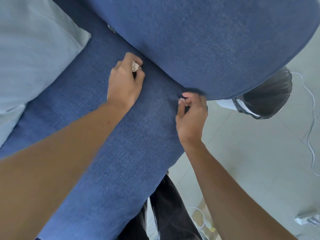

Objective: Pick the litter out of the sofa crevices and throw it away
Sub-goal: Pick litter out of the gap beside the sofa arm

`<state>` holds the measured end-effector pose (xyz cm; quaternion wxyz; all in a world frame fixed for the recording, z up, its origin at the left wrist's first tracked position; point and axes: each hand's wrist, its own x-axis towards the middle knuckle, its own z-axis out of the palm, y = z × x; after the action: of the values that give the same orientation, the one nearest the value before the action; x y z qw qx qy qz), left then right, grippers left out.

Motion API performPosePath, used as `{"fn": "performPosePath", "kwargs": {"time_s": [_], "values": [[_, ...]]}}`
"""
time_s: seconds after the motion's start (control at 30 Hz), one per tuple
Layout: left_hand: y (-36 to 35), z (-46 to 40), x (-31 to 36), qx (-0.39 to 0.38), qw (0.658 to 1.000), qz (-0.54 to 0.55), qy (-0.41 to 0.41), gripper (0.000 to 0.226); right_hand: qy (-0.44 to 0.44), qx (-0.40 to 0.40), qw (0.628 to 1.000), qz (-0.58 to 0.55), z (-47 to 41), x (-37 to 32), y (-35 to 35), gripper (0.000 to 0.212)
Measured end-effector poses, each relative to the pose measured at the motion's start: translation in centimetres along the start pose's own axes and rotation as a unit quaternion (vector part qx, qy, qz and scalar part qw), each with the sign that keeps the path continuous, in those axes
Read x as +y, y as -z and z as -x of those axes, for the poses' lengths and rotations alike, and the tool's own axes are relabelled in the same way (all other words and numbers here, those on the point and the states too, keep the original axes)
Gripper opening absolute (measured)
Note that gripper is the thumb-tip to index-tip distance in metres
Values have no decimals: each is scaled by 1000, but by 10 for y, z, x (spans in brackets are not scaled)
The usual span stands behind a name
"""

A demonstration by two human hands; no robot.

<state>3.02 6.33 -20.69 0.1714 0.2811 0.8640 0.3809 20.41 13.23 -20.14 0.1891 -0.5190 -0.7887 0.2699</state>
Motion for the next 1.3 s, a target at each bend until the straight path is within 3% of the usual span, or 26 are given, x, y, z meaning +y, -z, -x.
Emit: {"fn": "performPosePath", "kwargs": {"time_s": [0.17, 0.3, 0.43, 0.73, 0.87, 1.1, 1.3], "values": [[44, -15, -36, -4, 989, -99, -106, 33, 52, 19, 997, 45, -4, -27, -6, 30], [51, -23, -71, -76, 957, -212, -185, 41, 115, -42, 992, 36, -22, -58, -33, 31], [45, -14, -86, -59, 946, -259, -187, 44, 125, -105, 984, 70, -50, -73, -67, 39], [40, -11, -100, -11, 946, -245, -212, 36, 14, -248, 963, 102, -65, -89, -95, 76], [36, -12, -104, 7, 952, -219, -212, 34, -11, -296, 948, 117, -74, -94, -101, 81], [29, -14, -108, 31, 957, -193, -215, 32, -22, -308, 945, 113, -76, -93, -100, 86], [24, -14, -111, 46, 956, -191, -217, 32, 25, -329, 941, 79, -81, -93, -107, 97]]}}
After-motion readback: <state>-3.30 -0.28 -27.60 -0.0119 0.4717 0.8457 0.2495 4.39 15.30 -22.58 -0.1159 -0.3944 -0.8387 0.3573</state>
